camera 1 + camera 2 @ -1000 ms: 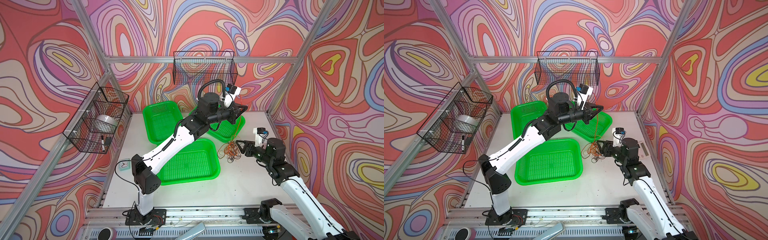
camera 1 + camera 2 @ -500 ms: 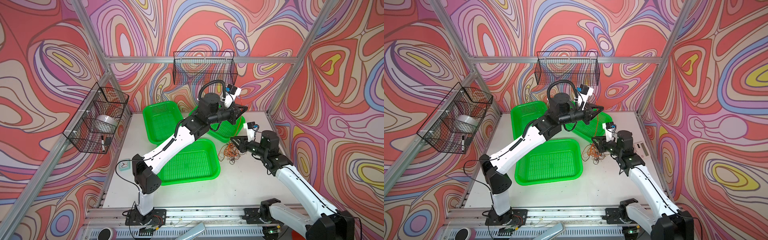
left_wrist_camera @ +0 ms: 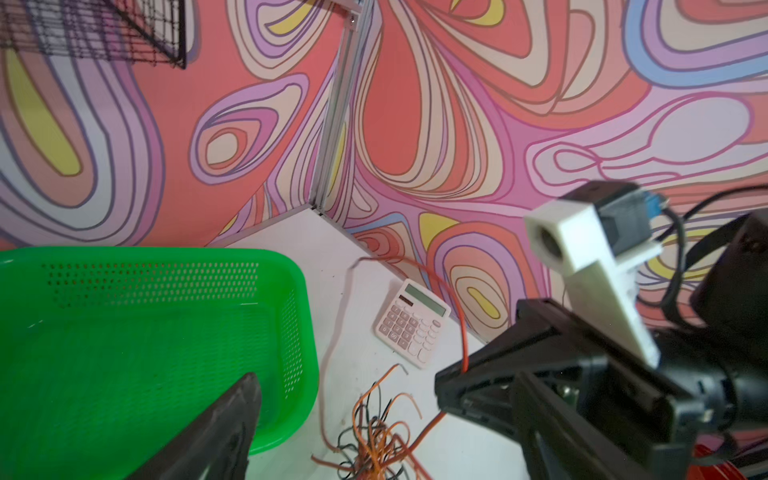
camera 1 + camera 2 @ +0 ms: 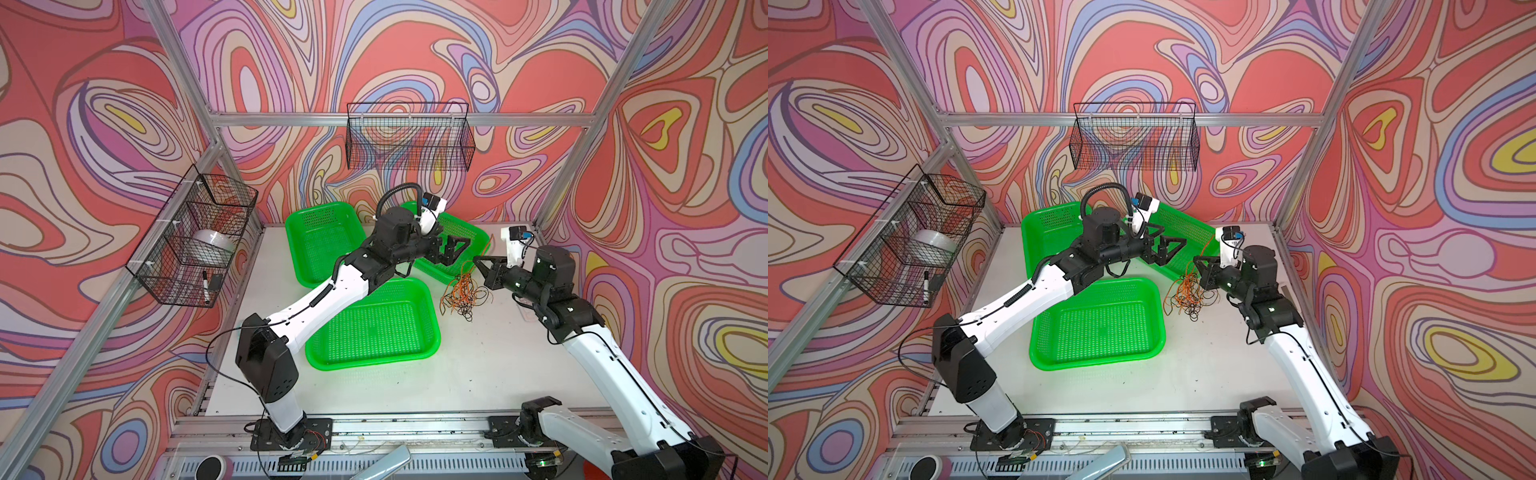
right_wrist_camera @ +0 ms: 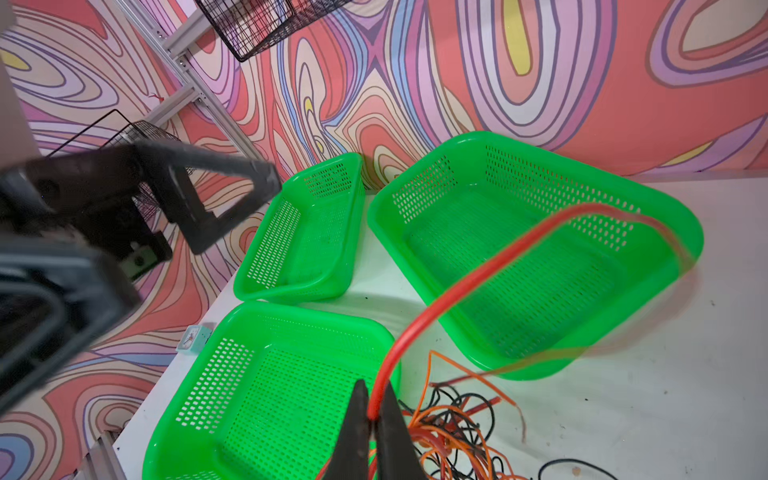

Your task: Untangle the cables

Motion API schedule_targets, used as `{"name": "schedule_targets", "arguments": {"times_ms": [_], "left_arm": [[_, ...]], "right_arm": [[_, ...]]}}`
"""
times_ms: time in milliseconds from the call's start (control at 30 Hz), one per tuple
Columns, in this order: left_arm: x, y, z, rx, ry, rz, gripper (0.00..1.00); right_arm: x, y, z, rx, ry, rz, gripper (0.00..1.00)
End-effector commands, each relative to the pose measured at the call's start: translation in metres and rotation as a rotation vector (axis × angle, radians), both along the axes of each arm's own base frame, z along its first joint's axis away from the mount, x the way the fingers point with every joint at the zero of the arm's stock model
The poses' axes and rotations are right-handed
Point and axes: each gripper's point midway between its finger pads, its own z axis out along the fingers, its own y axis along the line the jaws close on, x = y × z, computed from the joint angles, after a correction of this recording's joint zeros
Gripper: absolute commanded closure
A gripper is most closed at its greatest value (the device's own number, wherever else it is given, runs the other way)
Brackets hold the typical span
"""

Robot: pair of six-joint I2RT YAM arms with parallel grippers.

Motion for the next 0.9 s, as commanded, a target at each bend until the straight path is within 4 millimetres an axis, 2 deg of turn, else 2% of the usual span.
{"name": "schedule_targets", "arguments": {"times_ms": [0,133,367,567,700,867], "left_arm": [[-0.011,0.016,0.013,-0.038,-0.086,0.002,0.08],[-0.02,0.007,-0.012,-0.022,-0.056,-0.069,0.15],[-0.029,-0.037,-0.041,0.041,-0.061,-0.177,0.32],[-0.026,-0.047,-0.061,0.075,-0.04,-0.192,0.5],[-0.025,-0.047,-0.067,0.075,-0.035,-0.188,0.51],[-0.029,-0.059,-0.072,0.079,-0.041,-0.211,0.56]], "right_arm": [[0.0,0.003,-0.007,0.015,0.083,0.002,1.0],[0.003,0.006,-0.008,0.025,0.102,0.016,1.0],[0.001,0.009,-0.011,0.048,0.136,0.027,1.0],[0.001,0.008,-0.005,0.06,0.13,0.019,1.0],[0.002,0.011,-0.003,0.082,0.136,0.027,1.0],[0.003,0.015,-0.002,0.106,0.143,0.045,1.0]]}}
